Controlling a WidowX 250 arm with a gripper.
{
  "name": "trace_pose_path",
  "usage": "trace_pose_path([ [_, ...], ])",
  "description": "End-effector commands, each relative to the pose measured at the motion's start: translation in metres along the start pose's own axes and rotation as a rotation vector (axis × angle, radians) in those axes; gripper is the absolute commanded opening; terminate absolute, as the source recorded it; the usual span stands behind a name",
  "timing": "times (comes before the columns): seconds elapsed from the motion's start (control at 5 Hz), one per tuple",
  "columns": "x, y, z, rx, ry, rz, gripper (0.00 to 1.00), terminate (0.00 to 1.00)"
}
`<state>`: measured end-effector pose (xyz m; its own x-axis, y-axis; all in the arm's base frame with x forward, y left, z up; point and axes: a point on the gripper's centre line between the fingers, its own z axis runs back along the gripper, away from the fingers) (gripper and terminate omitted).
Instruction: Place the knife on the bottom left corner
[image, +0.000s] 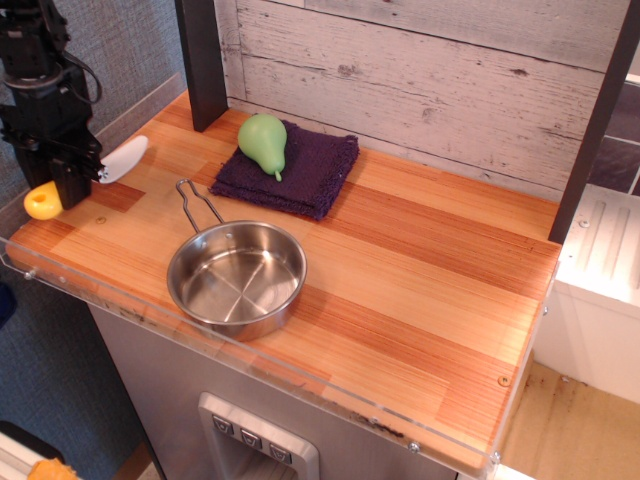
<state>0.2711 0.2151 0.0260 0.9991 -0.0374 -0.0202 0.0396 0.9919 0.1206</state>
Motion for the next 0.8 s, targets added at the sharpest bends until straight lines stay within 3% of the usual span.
trace_pose_path([
  [0.0,0.004,-0.006,0.011,0.023,-0.003,-0.019,0.00,0.00],
  [0.2,0.005,-0.008,0.006,0.019,0.022,-0.006,0.00,0.00],
  [0.4,0.006,-0.013,0.006,0.023,0.033,0.029,1.00,0.00],
  [0.6,0.007,-0.018,0.022,0.009,-0.023,0.018,1.00,0.00],
])
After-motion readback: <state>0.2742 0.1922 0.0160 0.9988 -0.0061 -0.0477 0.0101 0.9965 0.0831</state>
